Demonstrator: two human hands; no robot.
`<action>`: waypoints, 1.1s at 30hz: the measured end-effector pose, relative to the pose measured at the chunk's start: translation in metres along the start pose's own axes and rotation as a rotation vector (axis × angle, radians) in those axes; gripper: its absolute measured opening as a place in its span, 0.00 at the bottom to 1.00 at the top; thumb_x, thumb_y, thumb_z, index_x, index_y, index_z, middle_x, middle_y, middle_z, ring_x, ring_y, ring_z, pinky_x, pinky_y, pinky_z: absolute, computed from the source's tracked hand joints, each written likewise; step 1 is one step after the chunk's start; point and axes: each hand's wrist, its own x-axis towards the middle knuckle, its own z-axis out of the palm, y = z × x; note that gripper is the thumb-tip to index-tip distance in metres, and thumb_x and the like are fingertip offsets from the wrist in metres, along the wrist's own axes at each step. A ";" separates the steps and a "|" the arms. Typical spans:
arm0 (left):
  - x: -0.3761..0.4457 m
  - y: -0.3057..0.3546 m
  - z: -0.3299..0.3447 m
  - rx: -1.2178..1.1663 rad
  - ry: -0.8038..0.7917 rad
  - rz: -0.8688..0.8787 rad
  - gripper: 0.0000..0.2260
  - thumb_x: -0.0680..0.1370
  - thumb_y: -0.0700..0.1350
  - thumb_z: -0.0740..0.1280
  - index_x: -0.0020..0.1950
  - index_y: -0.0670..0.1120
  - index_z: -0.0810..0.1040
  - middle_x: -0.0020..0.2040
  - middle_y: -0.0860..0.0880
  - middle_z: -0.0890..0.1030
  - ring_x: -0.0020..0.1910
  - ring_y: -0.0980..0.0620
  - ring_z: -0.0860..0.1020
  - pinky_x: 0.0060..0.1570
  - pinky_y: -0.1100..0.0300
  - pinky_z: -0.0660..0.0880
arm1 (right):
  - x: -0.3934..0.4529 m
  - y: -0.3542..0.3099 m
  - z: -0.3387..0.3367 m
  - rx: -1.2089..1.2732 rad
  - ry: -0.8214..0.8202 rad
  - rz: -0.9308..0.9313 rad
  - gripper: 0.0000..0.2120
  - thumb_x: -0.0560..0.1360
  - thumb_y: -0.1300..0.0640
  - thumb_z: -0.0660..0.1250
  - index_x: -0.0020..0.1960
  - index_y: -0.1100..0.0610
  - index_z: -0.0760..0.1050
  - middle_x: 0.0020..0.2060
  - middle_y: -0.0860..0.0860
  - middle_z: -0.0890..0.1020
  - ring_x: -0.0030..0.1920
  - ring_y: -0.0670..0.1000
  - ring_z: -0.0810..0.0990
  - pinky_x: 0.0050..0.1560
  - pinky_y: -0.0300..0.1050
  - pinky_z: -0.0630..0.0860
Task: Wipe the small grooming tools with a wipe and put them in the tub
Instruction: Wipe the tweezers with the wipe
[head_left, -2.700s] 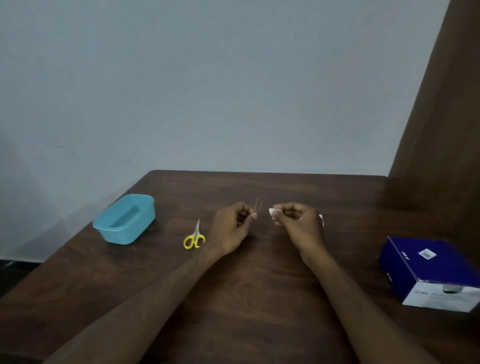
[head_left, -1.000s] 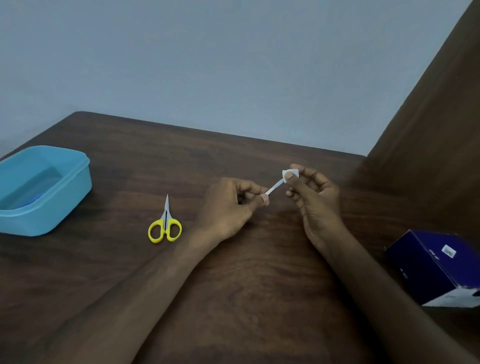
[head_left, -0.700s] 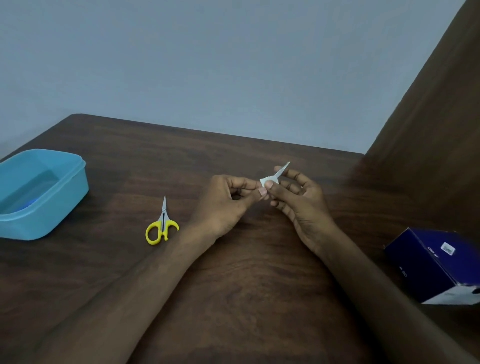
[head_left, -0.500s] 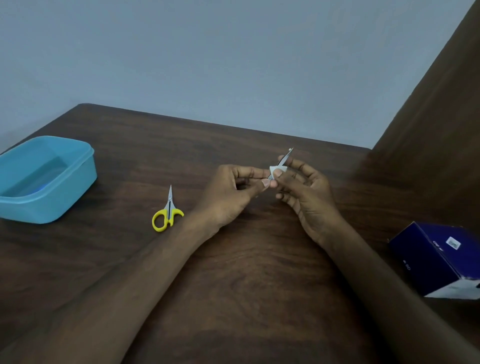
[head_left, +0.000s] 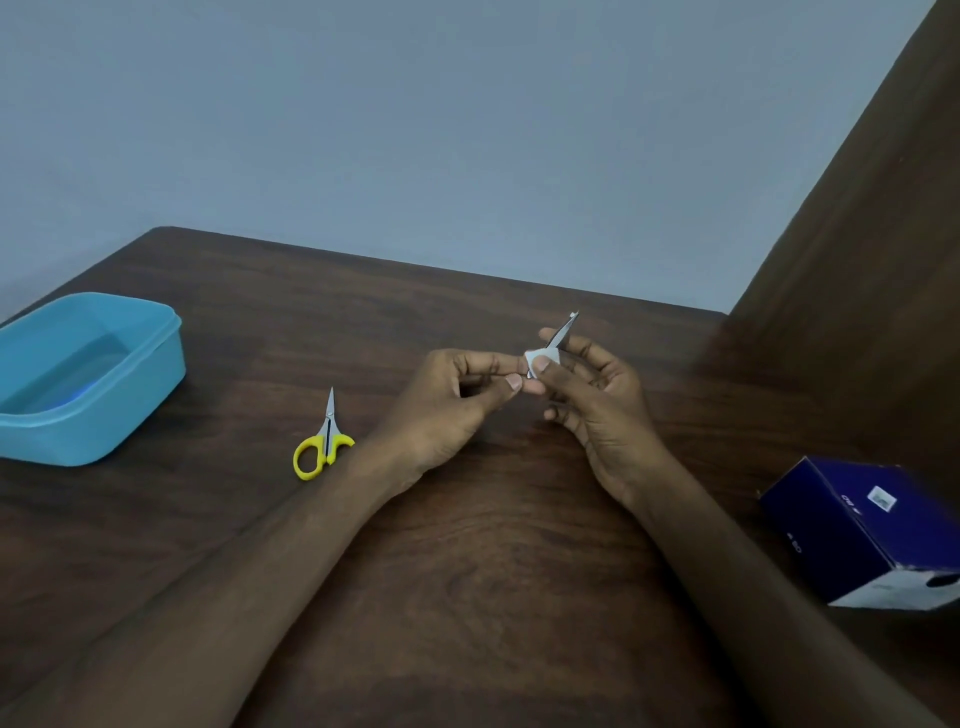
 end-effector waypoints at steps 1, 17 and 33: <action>0.000 0.001 0.000 0.007 -0.015 -0.009 0.10 0.85 0.38 0.67 0.62 0.45 0.87 0.54 0.53 0.90 0.60 0.61 0.84 0.57 0.70 0.75 | 0.000 0.000 0.000 -0.009 -0.005 -0.004 0.15 0.78 0.64 0.74 0.63 0.54 0.81 0.51 0.52 0.90 0.45 0.49 0.87 0.38 0.41 0.75; -0.001 0.019 -0.002 -0.021 -0.065 -0.232 0.16 0.87 0.46 0.58 0.61 0.46 0.86 0.53 0.51 0.90 0.45 0.55 0.81 0.38 0.60 0.66 | 0.002 0.002 -0.003 -0.053 0.005 -0.009 0.14 0.81 0.59 0.72 0.66 0.55 0.79 0.53 0.54 0.89 0.45 0.49 0.86 0.39 0.42 0.76; 0.001 0.013 0.000 -0.003 -0.001 -0.194 0.14 0.87 0.50 0.61 0.55 0.52 0.87 0.53 0.56 0.89 0.45 0.58 0.80 0.40 0.61 0.67 | 0.001 0.005 -0.001 -0.161 -0.007 -0.080 0.15 0.78 0.62 0.76 0.63 0.56 0.79 0.53 0.52 0.90 0.51 0.51 0.87 0.40 0.43 0.77</action>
